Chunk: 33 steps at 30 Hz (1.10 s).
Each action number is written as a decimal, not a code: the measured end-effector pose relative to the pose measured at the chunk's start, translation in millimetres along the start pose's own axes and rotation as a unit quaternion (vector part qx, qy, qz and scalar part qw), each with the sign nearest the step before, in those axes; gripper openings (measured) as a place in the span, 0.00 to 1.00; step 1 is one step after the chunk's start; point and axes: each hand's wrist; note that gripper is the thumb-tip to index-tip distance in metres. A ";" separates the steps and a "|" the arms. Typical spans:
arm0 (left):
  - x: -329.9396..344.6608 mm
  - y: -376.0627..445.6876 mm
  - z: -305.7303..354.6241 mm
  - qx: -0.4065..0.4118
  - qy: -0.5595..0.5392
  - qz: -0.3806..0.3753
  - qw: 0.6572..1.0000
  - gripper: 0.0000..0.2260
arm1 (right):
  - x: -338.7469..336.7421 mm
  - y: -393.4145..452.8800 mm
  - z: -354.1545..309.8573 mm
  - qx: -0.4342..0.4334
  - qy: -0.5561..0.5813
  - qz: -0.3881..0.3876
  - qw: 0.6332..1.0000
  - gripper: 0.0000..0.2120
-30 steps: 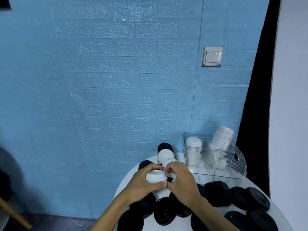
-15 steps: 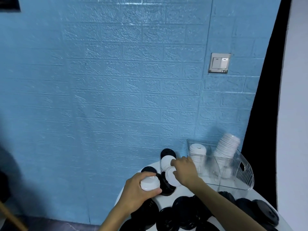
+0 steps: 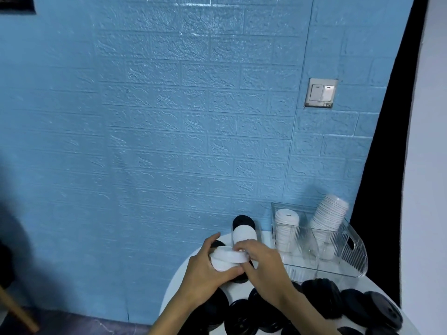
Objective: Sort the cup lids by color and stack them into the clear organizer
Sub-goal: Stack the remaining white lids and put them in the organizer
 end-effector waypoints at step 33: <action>16.4 -15.1 14.0 0.095 0.045 -0.015 0.994 0.38 | -10.9 5.7 -11.6 0.308 0.530 -0.255 0.748 0.26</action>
Point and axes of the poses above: each hand's wrist, its own y-axis towards the middle knuckle, its own x-axis out of the palm, z = x × y, and after that the axes turned 12 degrees about -y, right-handed
